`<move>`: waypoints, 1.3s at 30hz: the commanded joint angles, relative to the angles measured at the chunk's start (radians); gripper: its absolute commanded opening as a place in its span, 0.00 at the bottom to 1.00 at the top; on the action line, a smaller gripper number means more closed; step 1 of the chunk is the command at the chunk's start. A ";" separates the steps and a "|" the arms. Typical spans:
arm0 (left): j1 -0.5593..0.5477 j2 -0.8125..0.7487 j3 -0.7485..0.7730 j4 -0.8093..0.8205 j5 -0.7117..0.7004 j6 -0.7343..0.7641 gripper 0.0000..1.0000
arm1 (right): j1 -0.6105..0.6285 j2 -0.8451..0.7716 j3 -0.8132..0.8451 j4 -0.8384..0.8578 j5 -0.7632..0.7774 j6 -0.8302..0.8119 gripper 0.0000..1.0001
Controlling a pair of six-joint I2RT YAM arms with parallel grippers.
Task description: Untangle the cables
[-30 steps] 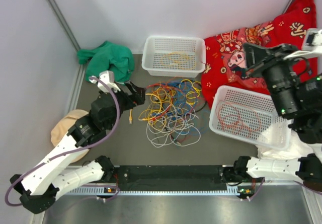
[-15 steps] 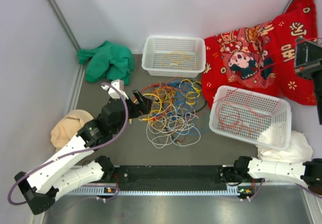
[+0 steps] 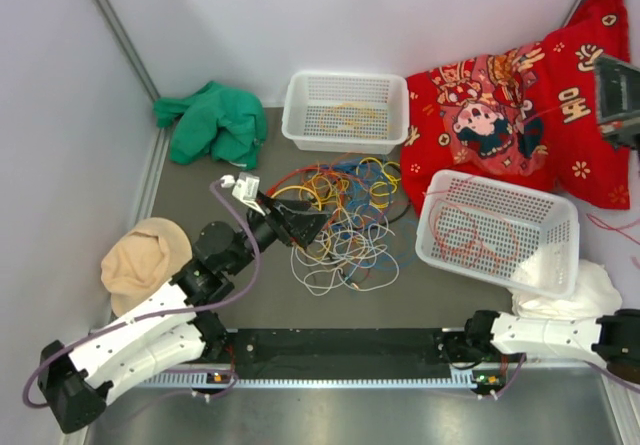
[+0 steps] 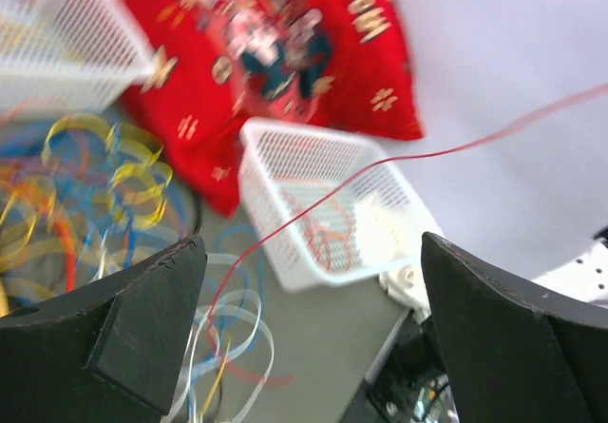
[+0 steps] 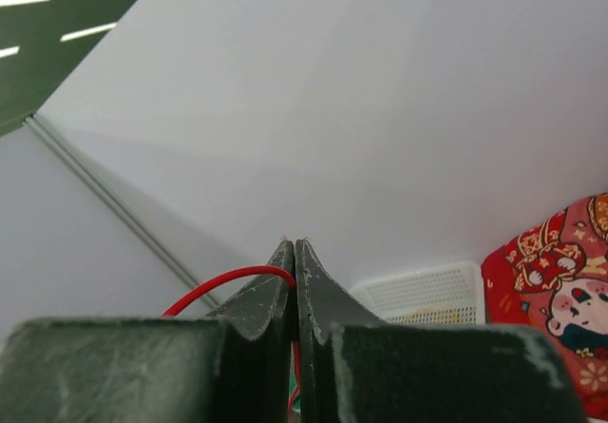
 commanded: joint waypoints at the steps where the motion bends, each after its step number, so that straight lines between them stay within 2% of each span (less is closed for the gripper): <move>1: -0.016 0.079 0.032 0.380 0.152 0.167 0.99 | -0.006 0.062 -0.005 -0.085 -0.054 0.103 0.00; 3: -0.038 0.116 0.049 0.403 0.167 0.245 0.99 | -0.006 0.073 -0.003 -0.111 -0.067 0.127 0.00; 6: -0.049 0.193 0.112 0.344 0.135 0.270 0.99 | -0.006 0.086 0.000 -0.131 -0.062 0.127 0.00; 11: -0.052 0.176 0.083 0.328 0.120 0.252 0.99 | -0.006 0.074 0.000 -0.041 0.038 -0.040 0.00; 17: -0.050 0.184 0.052 0.312 0.097 0.245 0.99 | -0.006 0.094 0.090 0.065 0.074 -0.200 0.00; 22: -0.050 0.161 0.039 0.261 0.091 0.232 0.99 | -0.006 0.094 0.103 0.380 0.113 -0.485 0.00; 26: -0.050 0.121 -0.012 0.250 0.060 0.180 0.99 | -0.004 0.140 0.188 0.542 0.061 -0.597 0.00; 30: -0.050 0.070 -0.064 0.233 0.049 0.117 0.99 | -0.006 0.224 0.332 0.610 0.004 -0.660 0.00; 35: -0.050 0.014 -0.087 0.180 0.023 0.109 0.99 | -0.006 0.312 0.484 0.664 -0.045 -0.775 0.00; 39: -0.050 -0.019 -0.098 0.150 0.017 0.097 0.99 | -0.006 0.332 0.459 0.752 -0.012 -0.905 0.00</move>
